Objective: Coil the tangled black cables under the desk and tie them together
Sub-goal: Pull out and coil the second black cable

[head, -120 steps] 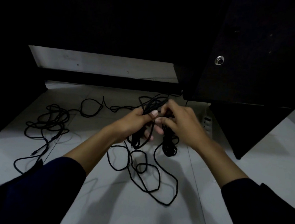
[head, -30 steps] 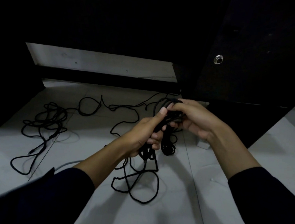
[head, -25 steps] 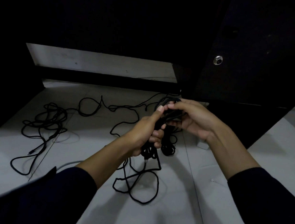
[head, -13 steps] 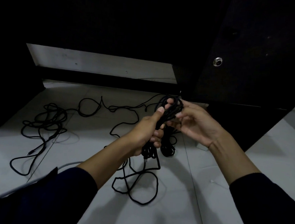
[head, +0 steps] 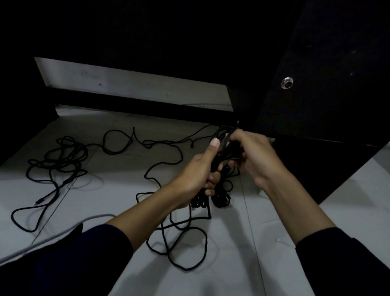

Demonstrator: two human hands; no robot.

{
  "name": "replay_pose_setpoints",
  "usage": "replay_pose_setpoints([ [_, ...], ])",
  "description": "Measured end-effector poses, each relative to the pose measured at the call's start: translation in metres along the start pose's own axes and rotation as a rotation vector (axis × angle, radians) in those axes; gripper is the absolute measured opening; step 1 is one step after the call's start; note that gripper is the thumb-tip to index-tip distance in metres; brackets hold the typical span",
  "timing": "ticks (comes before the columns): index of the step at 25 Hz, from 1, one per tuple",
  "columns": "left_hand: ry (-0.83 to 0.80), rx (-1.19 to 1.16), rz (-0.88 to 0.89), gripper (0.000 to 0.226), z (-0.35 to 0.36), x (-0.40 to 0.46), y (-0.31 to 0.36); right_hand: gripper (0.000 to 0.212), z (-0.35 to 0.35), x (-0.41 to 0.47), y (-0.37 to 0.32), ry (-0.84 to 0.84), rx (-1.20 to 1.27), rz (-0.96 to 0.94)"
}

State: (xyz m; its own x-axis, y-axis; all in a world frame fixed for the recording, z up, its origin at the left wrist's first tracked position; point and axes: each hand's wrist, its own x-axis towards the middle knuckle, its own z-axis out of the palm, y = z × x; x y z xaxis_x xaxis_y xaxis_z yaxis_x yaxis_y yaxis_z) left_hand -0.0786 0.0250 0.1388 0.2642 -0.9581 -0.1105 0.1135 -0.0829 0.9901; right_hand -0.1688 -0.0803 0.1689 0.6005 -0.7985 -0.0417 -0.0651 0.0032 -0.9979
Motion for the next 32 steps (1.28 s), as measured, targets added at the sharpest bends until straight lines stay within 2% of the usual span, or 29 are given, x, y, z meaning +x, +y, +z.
replay_pose_setpoints([
  [4,-0.081,-0.012,-0.021,0.038,0.000,0.001,-0.004,0.015,0.011,0.003,0.003,0.135,0.011,0.086],
  [7,-0.153,-0.074,-0.076,0.026,0.002,0.000,-0.002,0.023,0.020,0.008,0.001,0.167,0.094,0.103],
  [9,-0.174,-0.077,-0.088,0.026,0.004,-0.001,0.000,0.024,0.023,0.011,0.000,0.182,0.142,0.106],
  [11,-0.157,-0.062,-0.097,0.032,0.003,-0.001,0.002,0.022,0.027,0.011,-0.001,0.192,0.180,0.116],
  [16,-0.123,0.077,-0.051,0.024,-0.003,-0.004,0.004,0.019,0.022,0.015,-0.003,0.114,0.261,0.211],
  [20,0.022,0.275,0.030,0.015,-0.008,0.001,-0.004,0.010,0.024,0.010,0.002,-0.012,0.215,0.240],
  [24,0.106,0.447,0.006,0.024,-0.015,0.007,-0.014,0.026,0.026,0.003,0.008,-0.033,0.229,0.234],
  [26,0.123,0.604,0.051,0.028,-0.016,0.009,-0.014,0.033,0.035,-0.002,0.018,-0.032,0.163,0.246],
  [29,0.100,0.899,0.172,0.027,-0.013,0.010,-0.011,0.068,0.051,-0.009,0.035,-0.011,0.060,0.314],
  [30,0.096,0.993,0.182,0.027,-0.012,0.010,-0.011,0.071,0.052,-0.008,0.039,0.011,0.067,0.315],
  [32,0.120,1.114,0.176,0.030,-0.011,0.011,-0.013,0.058,0.048,-0.004,0.040,0.046,0.085,0.292],
])
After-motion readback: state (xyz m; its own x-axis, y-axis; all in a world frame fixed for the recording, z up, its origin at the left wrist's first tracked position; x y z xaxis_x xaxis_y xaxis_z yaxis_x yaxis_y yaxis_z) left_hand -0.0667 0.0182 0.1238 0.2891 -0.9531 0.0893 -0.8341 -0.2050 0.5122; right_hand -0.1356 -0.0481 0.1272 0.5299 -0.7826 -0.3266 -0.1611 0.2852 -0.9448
